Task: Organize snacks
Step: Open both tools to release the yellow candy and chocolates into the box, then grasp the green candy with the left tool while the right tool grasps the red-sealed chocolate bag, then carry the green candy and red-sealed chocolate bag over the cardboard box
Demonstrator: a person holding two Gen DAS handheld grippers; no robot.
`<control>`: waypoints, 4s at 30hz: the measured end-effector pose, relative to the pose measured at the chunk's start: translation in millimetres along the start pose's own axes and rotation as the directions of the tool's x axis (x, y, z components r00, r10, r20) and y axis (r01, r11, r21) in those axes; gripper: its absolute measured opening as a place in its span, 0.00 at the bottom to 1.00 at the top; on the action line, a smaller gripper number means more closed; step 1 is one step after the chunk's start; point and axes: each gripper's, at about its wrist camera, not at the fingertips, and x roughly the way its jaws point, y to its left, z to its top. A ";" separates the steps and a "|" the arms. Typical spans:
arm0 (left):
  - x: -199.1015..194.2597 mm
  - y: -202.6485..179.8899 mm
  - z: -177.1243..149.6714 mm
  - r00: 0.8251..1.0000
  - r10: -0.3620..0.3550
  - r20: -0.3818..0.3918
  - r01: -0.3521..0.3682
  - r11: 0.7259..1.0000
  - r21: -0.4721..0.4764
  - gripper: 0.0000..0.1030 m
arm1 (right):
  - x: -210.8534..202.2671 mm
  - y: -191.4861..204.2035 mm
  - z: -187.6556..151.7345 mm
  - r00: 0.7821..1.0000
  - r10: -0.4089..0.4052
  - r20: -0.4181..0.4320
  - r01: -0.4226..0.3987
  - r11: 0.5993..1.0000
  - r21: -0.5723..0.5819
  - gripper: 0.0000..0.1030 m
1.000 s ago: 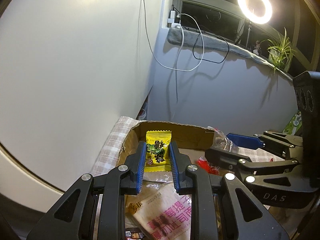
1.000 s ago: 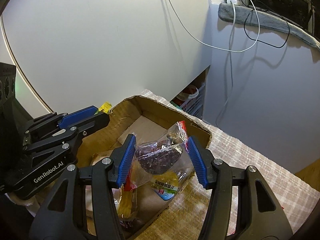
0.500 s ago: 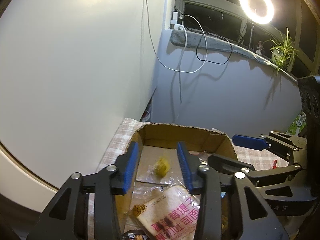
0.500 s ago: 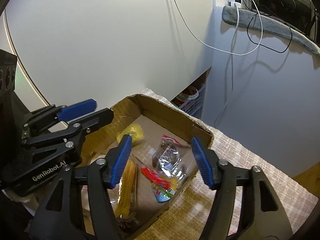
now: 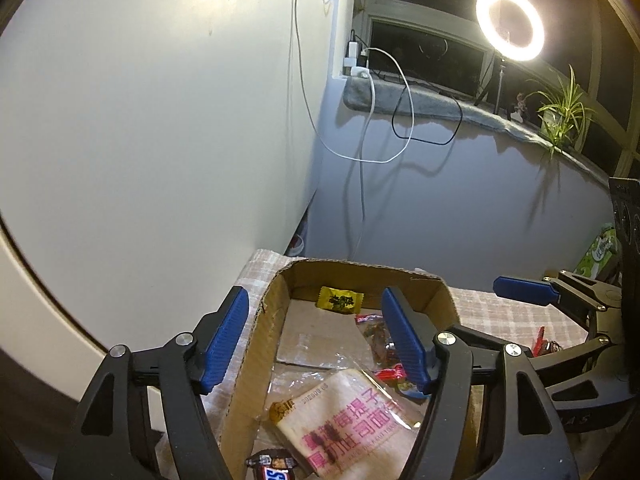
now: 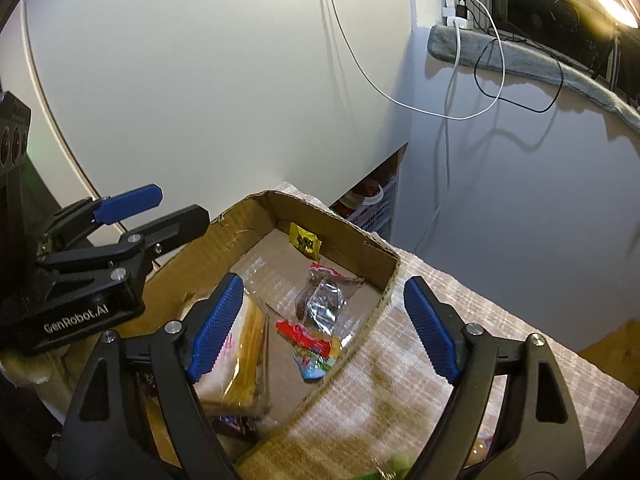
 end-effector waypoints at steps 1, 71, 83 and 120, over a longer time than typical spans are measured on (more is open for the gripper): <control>-3.7 -1.7 -0.1 1.000 0.003 0.007 -0.003 1.000 0.004 0.67 | -3.9 -0.2 -1.6 1.000 -0.005 0.001 0.005 1.000 -0.001 0.83; 21.9 -173.0 -131.5 0.929 -0.186 -0.320 0.276 0.923 0.267 0.29 | -38.0 -160.5 -134.1 0.982 -0.112 -0.154 0.119 0.992 0.034 0.64; 14.2 -170.8 -137.9 0.933 -0.184 -0.309 0.270 0.927 0.262 0.18 | -29.7 -159.0 -142.8 0.979 -0.090 -0.181 0.100 0.994 0.046 0.39; -61.8 -74.5 -80.6 0.985 -0.167 -0.052 0.171 0.981 0.096 0.17 | -110.7 -69.4 -84.1 0.997 -0.016 0.081 0.014 1.000 0.020 0.35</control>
